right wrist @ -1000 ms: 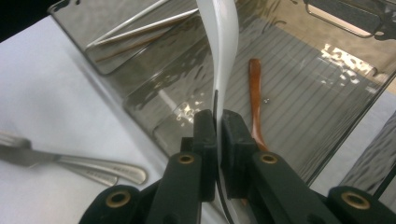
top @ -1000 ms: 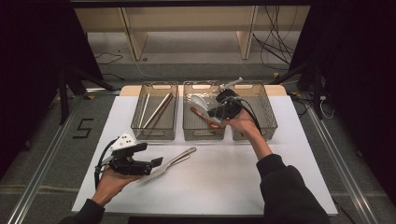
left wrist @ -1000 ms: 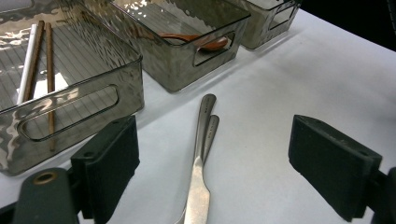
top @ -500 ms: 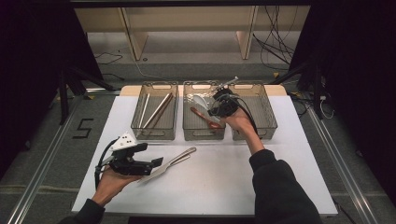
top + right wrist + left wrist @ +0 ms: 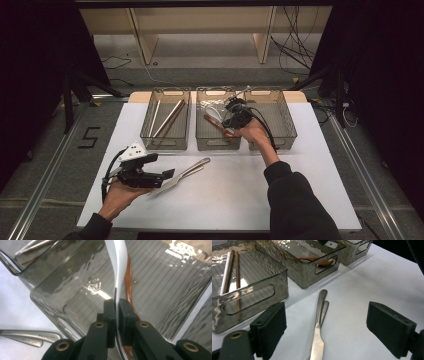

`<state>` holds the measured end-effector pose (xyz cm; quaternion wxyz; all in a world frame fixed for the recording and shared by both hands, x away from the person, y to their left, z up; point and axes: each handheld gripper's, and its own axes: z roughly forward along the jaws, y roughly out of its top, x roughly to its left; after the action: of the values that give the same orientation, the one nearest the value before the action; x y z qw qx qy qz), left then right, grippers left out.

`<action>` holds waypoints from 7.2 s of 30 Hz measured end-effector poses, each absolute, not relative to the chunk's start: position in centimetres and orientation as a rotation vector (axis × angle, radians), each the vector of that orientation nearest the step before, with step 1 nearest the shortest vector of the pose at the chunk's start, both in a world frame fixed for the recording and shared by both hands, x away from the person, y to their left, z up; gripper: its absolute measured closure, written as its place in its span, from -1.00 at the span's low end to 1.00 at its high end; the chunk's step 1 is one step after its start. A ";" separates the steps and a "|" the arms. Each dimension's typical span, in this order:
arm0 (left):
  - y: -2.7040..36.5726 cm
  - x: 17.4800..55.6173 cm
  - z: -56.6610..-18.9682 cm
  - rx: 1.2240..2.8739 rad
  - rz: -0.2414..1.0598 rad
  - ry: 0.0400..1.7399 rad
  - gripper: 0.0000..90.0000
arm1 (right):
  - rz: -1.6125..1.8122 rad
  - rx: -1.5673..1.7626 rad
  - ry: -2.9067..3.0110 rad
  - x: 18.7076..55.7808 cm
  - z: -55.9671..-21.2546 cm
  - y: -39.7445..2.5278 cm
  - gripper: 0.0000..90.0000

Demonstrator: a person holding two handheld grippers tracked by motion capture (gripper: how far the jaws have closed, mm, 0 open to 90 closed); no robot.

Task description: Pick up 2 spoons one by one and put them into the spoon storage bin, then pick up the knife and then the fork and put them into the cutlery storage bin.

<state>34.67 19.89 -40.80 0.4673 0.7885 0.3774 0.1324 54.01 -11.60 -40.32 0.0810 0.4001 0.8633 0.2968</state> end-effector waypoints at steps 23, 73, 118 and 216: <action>19.8 34.8 -41.0 1.942 0.317 0.933 -0.65 | 1.110 1.080 2.544 49.5 -37.2 -12.9 -0.09; 16.5 39.2 -44.1 2.252 0.183 1.063 -0.59 | 1.264 1.023 2.487 36.7 -39.6 -19.5 -0.23; 12.8 41.2 -46.4 2.598 0.096 0.950 0.29 | 1.294 1.095 2.414 34.0 -40.4 -21.5 -0.38; 7.4 33.9 -40.7 2.618 -0.036 0.405 0.95 | 0.875 0.283 2.882 34.2 -42.8 -12.3 0.34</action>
<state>33.87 7.37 -40.70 0.2434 0.9584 0.1484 -0.0132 34.16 -12.30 -42.76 0.0582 0.0936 0.9510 0.2888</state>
